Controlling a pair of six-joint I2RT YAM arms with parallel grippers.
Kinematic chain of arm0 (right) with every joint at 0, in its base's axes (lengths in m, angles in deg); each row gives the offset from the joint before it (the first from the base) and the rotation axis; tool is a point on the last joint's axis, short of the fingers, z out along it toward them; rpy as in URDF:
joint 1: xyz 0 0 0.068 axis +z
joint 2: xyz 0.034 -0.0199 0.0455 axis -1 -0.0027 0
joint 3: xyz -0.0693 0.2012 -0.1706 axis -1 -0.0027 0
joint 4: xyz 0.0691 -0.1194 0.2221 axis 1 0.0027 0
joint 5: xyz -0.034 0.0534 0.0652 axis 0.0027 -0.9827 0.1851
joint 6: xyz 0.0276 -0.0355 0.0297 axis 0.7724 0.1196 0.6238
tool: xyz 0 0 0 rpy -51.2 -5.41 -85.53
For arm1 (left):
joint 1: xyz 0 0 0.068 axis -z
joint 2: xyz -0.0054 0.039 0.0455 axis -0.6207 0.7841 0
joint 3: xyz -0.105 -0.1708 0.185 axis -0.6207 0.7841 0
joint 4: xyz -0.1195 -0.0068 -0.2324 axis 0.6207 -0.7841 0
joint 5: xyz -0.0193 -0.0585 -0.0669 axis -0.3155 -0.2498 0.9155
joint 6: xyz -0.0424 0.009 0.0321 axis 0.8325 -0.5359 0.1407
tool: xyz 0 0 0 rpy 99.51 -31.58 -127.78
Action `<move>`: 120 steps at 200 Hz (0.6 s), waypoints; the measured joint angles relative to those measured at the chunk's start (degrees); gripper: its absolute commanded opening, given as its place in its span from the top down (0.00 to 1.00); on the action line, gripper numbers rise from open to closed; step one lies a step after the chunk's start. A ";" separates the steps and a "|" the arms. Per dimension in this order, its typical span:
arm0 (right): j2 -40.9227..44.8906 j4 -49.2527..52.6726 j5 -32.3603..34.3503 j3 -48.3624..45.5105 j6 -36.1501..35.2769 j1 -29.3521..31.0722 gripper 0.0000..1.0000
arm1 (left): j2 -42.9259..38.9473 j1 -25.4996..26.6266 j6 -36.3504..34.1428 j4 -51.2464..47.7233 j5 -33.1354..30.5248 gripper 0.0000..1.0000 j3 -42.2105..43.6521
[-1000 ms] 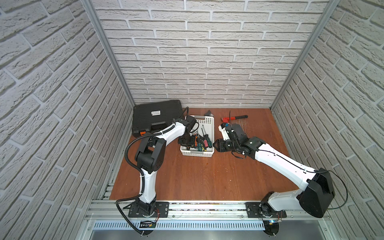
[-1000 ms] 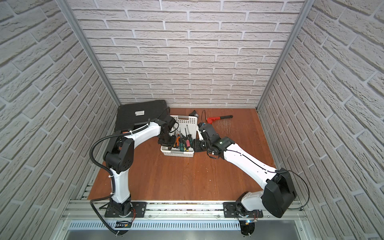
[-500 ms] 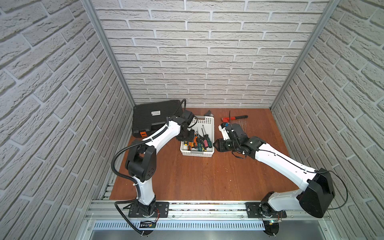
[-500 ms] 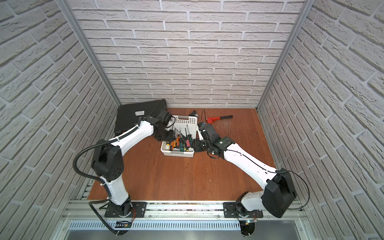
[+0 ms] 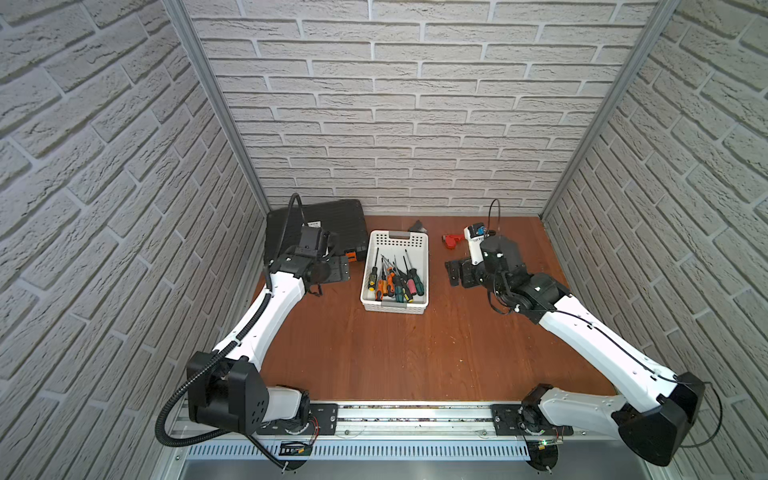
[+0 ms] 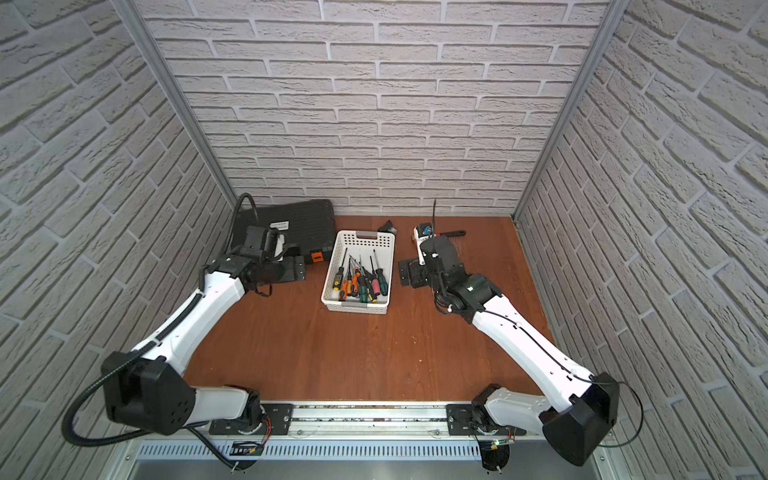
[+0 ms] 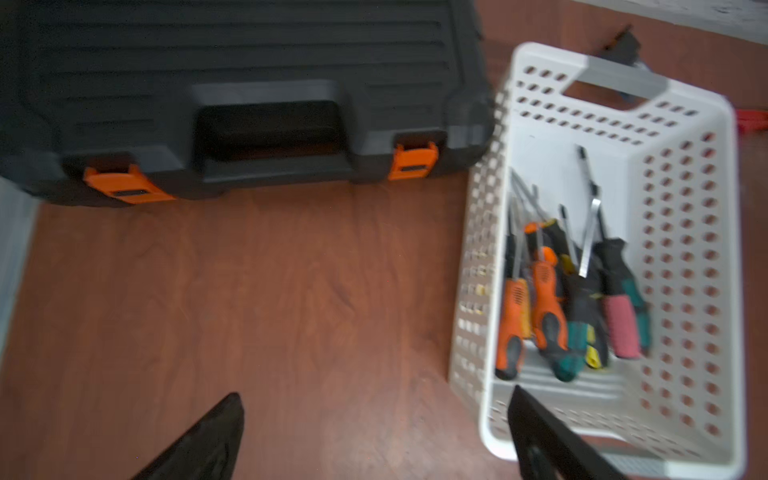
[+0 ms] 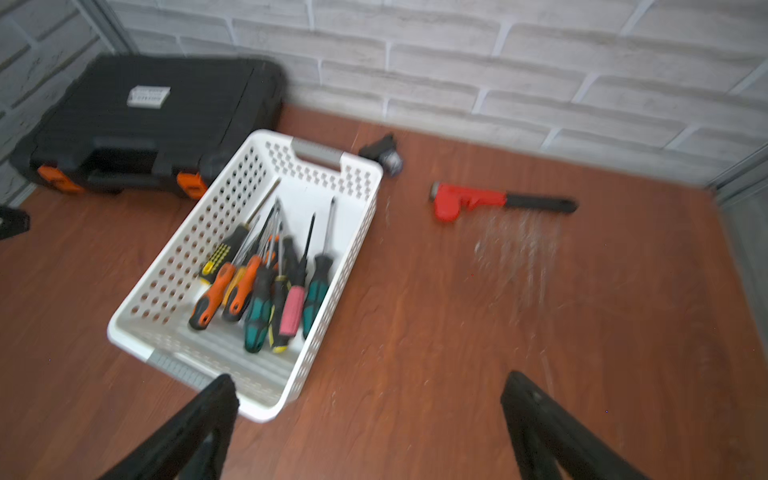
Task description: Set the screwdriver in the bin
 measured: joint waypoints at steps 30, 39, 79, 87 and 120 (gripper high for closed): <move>9.35 -14.36 2.91 -12.33 -7.93 -5.14 0.01 | -7.39 -4.20 -6.84 14.32 -5.44 0.02 13.53; 10.54 -15.78 3.17 -14.47 -9.55 -7.15 0.01 | -7.93 -5.31 -8.70 18.12 -6.16 0.02 16.83; 12.11 -26.86 4.09 -27.56 -13.16 -14.71 0.00 | -4.50 -10.27 -12.59 37.46 -6.60 0.02 30.05; 11.74 -29.27 3.37 -30.73 -12.81 -16.17 0.00 | -3.93 -10.82 -13.31 41.44 -7.06 0.02 33.07; 2.82 -38.75 1.53 -38.93 -12.31 -20.83 0.01 | 5.09 -11.10 -16.24 52.61 -7.63 0.02 35.19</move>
